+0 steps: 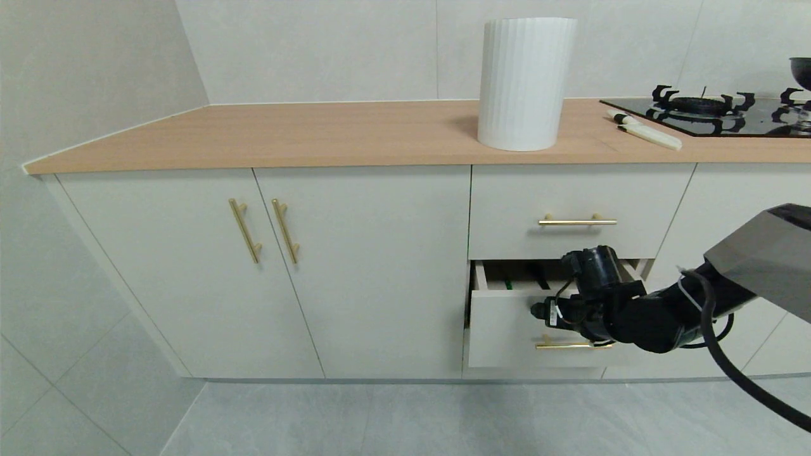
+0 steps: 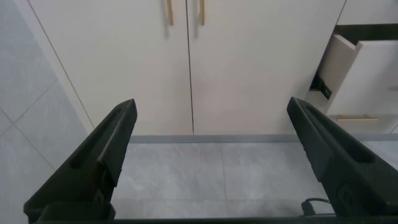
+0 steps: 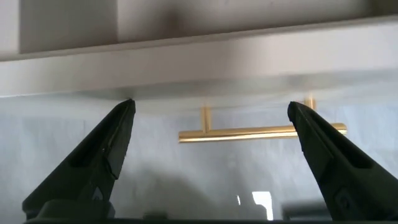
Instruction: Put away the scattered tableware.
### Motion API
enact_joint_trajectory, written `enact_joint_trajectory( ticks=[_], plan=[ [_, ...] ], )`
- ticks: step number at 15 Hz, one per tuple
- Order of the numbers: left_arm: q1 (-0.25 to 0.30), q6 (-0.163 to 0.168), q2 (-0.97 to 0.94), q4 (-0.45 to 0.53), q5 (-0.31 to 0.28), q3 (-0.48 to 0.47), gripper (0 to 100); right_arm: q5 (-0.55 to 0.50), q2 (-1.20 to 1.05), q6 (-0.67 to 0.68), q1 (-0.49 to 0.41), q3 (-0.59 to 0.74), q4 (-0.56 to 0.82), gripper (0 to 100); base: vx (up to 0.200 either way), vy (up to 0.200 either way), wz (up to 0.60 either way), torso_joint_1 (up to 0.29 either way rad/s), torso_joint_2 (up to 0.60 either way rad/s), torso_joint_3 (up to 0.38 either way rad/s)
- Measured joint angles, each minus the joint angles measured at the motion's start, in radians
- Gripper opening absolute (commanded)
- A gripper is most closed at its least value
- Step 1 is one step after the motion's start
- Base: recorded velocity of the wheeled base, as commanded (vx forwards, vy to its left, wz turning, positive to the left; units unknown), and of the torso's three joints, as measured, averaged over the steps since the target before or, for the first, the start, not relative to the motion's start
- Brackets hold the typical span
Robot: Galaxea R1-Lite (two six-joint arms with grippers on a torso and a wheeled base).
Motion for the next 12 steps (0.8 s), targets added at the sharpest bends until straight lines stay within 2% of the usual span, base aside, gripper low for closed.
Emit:
enact_joint_trajectory(
  ticks=[4,12],
  plan=[
    [0.0,0.0,0.0,0.0,0.0,0.0,100,-0.061,0.066,0.001,-0.008,-0.001,-0.156,100,0.0,0.0,0.0,0.0,0.0,0.0],
    [0.0,0.0,0.0,0.0,0.0,0.0,100,-0.125,0.169,-0.005,-0.034,-0.039,-0.335,100,0.0,0.0,0.0,0.0,0.0,0.0]
  ],
)
